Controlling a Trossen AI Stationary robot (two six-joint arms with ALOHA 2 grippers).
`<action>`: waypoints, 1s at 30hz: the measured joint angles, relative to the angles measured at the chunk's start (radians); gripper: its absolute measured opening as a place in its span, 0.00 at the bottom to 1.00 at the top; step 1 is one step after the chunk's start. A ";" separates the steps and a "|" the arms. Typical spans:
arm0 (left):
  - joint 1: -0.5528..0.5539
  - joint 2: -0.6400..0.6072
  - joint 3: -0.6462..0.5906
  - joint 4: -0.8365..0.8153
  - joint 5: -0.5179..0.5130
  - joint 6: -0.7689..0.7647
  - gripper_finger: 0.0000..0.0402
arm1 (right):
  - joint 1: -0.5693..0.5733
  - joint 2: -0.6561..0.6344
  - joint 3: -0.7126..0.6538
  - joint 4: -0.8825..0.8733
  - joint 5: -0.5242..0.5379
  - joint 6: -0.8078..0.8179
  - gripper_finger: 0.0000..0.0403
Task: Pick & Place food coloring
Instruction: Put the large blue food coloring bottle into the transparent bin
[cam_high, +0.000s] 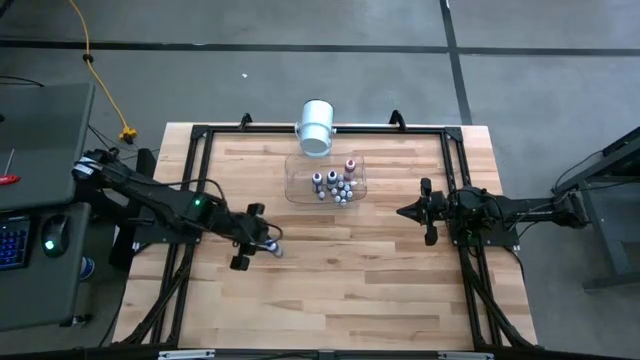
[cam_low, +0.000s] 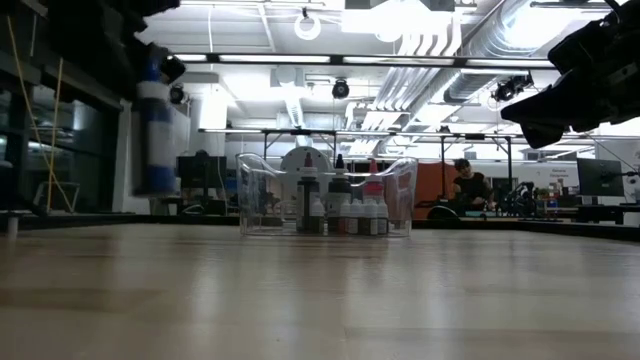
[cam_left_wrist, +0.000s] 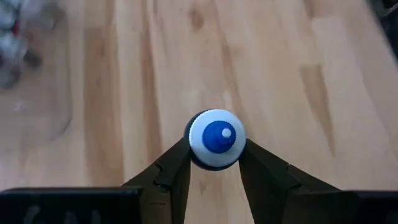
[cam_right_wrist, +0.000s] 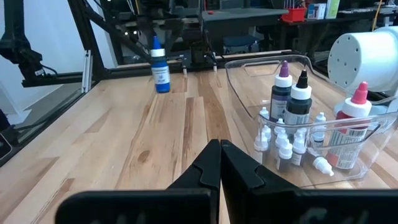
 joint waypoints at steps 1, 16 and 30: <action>0.006 -0.009 0.004 -0.039 0.000 0.000 0.30 | 0.000 0.000 0.000 0.000 -0.001 0.000 0.00; 0.180 0.003 0.173 -0.159 -0.025 0.141 0.30 | 0.000 -0.001 0.000 0.000 0.000 0.000 0.00; 0.407 0.280 0.432 -0.166 -0.078 0.402 0.30 | 0.000 -0.001 0.000 0.000 0.000 0.000 0.00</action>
